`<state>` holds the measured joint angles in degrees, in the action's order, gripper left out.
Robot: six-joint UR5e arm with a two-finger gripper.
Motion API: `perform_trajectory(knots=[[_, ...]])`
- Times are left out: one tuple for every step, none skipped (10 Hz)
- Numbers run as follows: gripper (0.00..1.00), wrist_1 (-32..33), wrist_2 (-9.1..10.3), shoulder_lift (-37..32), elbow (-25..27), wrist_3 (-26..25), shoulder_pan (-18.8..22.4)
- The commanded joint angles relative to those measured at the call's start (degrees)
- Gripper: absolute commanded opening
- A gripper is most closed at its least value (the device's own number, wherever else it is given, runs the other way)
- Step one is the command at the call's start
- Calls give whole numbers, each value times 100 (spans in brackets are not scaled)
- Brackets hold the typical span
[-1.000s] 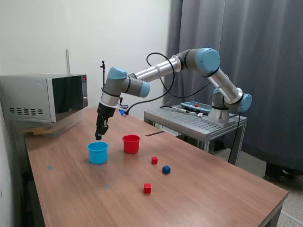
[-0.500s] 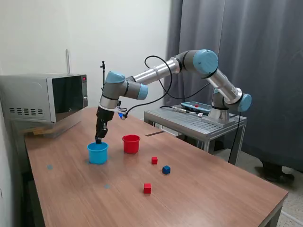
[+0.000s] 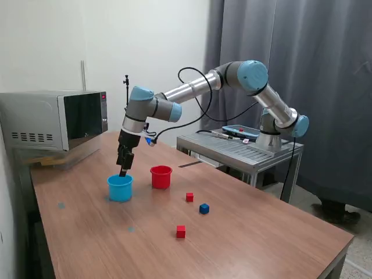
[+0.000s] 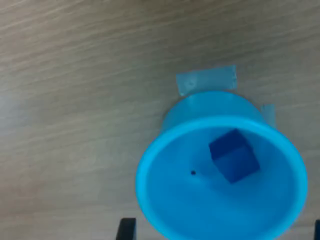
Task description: Place red objects in the red bin, and blue objects in the blue bin.
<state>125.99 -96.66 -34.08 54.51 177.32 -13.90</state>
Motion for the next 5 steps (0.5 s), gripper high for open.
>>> perform_trajectory(knots=[[100,-4,-19,-473,269,4,11],[100,-30,-28,-755,540,4,37],[100,-57,-20,-1097,900,-5,89],[100,-66,7,-1431,1260,-22,107],[100,-74,33,-1678,1533,-40,125]])
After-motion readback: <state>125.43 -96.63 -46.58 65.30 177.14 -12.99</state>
